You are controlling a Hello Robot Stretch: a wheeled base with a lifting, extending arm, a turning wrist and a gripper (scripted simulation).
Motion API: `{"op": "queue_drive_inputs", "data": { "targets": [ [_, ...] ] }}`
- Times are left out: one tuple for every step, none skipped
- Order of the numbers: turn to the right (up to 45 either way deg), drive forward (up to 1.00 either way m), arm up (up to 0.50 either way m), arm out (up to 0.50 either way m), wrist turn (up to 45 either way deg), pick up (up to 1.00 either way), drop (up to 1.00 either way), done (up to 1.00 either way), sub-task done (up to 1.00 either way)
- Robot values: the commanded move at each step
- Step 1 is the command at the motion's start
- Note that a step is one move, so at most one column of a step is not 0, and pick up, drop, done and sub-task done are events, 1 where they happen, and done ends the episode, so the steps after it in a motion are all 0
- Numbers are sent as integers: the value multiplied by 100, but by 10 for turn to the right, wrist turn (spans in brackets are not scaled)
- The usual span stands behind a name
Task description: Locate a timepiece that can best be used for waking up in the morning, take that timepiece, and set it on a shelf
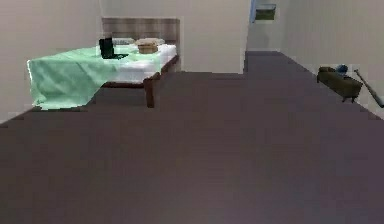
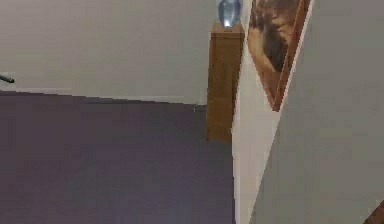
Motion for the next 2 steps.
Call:
{"op": "queue_drive_inputs", "data": {
  "targets": [
    [330, 0, 0, 0, 0, 0, 0, 0, 0],
    [0, 100, 0, 0, 0, 0, 0, 0, 0]
  ]
}}
